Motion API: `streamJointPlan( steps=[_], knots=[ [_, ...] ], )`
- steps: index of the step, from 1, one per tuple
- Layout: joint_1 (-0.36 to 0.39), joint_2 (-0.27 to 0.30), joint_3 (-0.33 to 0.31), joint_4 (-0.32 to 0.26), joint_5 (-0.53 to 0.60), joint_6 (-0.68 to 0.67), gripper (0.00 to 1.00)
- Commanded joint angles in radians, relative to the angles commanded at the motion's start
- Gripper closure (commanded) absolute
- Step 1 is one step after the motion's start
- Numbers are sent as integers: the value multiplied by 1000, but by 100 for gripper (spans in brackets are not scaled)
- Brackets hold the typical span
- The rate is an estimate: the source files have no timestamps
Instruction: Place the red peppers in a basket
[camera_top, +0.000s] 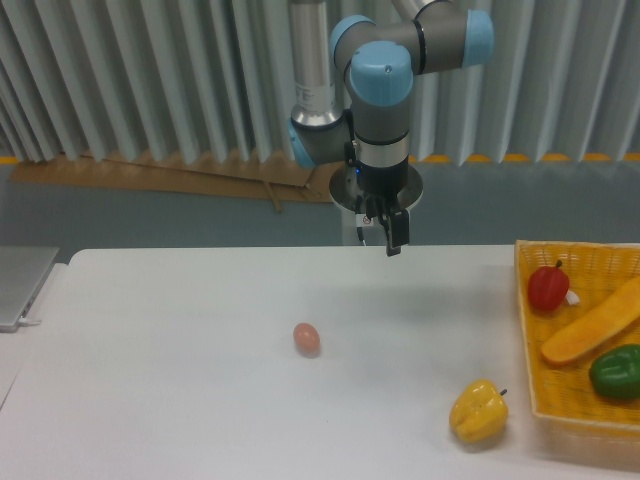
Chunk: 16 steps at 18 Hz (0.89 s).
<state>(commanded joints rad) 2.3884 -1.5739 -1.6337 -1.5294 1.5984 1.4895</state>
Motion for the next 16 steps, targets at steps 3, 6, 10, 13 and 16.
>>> streamJointPlan(
  steps=[3, 6, 10, 13, 16],
  knots=[
    [2, 0, 0, 3, 3, -8, 0],
    [8, 0, 0, 3, 2, -5, 0],
    [8, 0, 0, 20, 8, -6, 0],
    [11, -2, 0, 20, 9, -6, 0],
    [14, -2, 0, 20, 9, -5, 0]
  ],
)
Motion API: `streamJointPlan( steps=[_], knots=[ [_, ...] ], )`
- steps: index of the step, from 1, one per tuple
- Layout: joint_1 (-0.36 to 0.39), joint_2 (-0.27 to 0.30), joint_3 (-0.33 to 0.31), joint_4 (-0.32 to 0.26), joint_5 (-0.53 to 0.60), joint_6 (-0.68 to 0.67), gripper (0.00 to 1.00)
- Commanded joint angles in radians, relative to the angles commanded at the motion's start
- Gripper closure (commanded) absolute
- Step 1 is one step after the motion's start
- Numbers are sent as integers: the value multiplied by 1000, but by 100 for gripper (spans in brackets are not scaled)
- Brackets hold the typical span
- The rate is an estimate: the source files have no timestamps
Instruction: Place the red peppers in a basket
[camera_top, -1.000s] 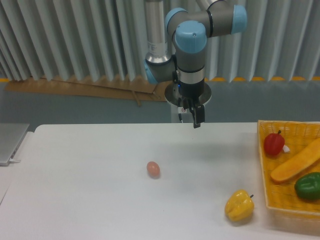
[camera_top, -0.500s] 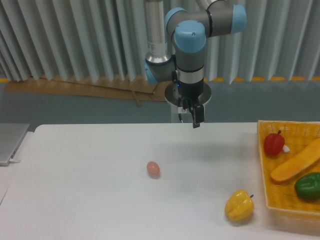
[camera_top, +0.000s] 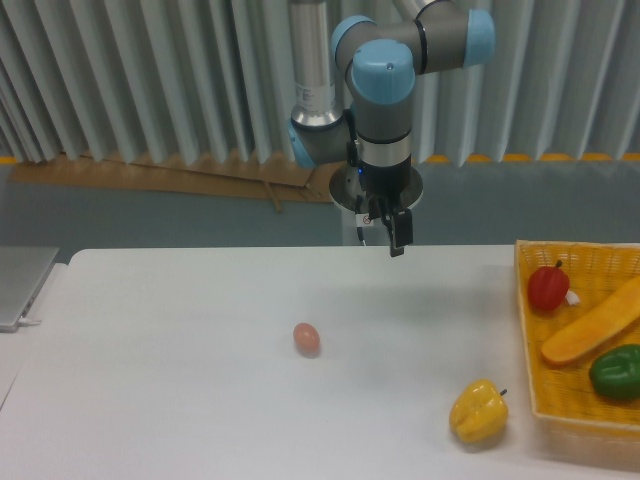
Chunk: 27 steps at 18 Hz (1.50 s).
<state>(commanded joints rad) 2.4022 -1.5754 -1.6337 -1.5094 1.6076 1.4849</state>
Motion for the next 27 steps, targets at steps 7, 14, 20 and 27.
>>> streamJointPlan(
  steps=[7, 14, 20, 27],
  knots=[
    [8, -2, 0, 0, 2, 0, 0],
    [11, -2, 0, 0, 2, -2, 0],
    [31, -2, 0, 0, 3, -2, 0],
    [165, 0, -20, -2, 17, -3, 0]
  ],
)
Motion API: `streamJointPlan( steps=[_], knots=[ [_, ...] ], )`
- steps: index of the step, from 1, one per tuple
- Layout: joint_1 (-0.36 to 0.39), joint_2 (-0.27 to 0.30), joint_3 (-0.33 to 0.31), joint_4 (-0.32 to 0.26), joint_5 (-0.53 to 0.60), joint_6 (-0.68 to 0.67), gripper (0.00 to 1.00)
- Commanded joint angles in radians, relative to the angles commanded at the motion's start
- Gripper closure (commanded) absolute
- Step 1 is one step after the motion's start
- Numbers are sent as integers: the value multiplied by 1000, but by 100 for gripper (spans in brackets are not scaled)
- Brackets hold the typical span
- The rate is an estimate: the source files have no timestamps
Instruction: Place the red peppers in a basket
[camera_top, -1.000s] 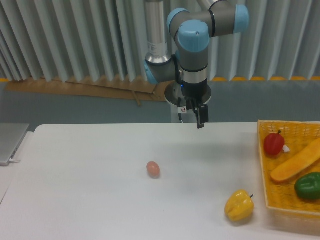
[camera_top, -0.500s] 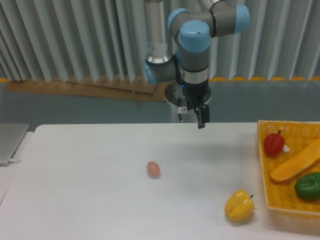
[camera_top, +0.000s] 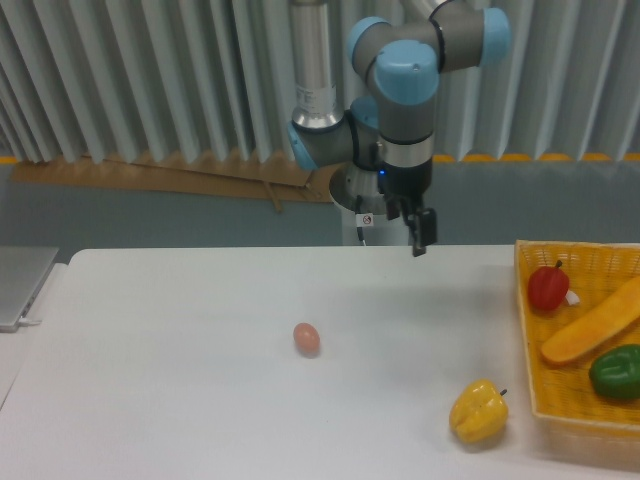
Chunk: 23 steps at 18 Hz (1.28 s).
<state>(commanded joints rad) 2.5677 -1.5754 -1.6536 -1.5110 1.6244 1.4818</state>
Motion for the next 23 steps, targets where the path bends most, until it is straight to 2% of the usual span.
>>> streamJointPlan(
  steps=[3, 8, 23],
  knots=[
    [54, -11, 0, 0, 69, 0, 0],
    [94, -15, 8, 0, 78, 0, 0],
    [100, -44, 15, 12, 78, 0, 0]
  ],
)
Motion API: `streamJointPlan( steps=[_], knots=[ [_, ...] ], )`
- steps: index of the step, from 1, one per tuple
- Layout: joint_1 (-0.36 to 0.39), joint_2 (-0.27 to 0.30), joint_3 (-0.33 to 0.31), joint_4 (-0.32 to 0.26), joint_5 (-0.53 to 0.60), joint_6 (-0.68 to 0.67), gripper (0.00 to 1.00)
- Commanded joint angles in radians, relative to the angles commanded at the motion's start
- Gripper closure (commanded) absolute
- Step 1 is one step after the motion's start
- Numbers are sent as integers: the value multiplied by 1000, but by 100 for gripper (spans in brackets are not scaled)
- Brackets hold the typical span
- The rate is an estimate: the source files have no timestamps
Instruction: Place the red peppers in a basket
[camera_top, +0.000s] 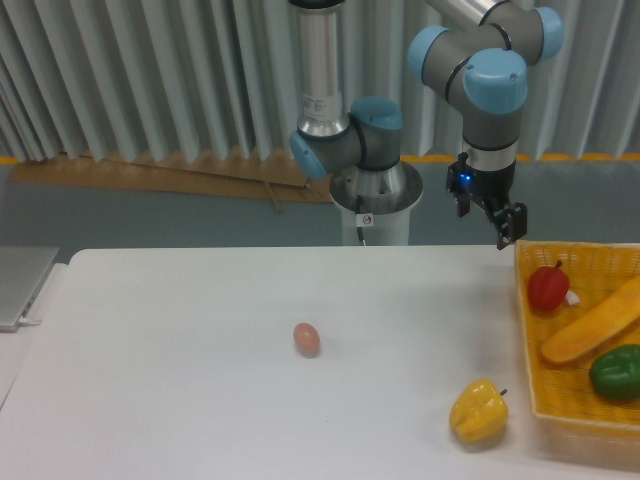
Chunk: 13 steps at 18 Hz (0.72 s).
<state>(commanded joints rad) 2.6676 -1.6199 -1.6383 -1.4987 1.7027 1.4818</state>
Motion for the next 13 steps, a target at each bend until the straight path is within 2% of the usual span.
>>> streamJointPlan(
  steps=[13],
  knots=[
    [-11, 2, 17, 15, -11, 3, 0]
  ],
)
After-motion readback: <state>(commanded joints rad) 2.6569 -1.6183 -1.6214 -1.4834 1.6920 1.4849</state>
